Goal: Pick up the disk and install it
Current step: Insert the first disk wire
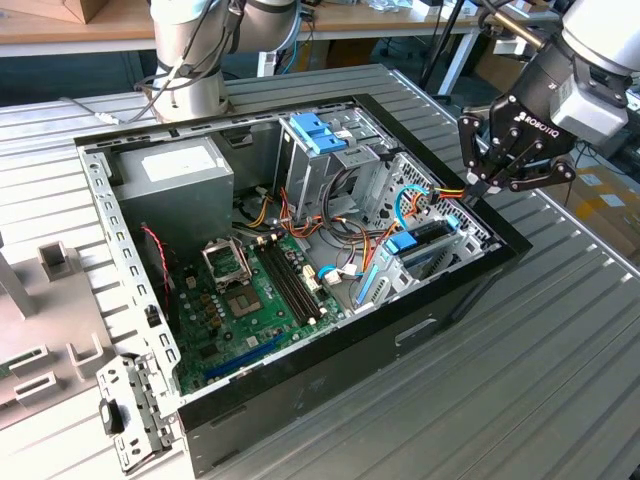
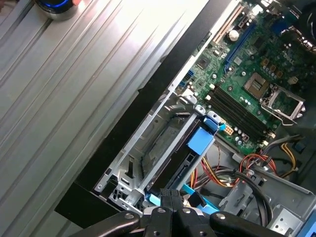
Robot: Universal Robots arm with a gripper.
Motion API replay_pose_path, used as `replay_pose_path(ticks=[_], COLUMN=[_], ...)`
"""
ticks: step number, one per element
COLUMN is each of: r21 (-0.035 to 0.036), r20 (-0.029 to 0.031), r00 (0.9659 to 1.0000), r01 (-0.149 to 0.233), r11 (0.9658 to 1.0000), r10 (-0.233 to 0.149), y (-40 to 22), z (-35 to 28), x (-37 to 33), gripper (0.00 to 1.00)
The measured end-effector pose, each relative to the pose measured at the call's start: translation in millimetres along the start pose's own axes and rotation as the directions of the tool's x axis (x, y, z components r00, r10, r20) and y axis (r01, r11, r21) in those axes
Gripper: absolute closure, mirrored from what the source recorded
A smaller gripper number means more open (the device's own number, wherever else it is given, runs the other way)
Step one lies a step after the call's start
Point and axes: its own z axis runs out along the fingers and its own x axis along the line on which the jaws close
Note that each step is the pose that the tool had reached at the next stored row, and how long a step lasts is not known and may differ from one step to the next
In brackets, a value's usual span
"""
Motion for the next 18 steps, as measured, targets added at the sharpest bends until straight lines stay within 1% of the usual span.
replay_pose_path(ticks=[6,9,12,18], r21=[-0.0043,-0.0068,-0.0091,-0.0144], r20=[0.0007,0.0011,0.0016,0.0029], r00=[0.9992,0.998,0.9965,0.991], r01=[0.04,0.063,0.084,0.134], r11=[0.9992,0.998,0.9964,0.9909], r10=[-0.04,-0.063,-0.084,-0.134], y=[0.0,0.0,0.0,0.0], z=[0.0,0.0,0.0,0.1], x=[0.0,0.0,0.0,0.0], gripper=[0.89,0.89,0.89,0.89])
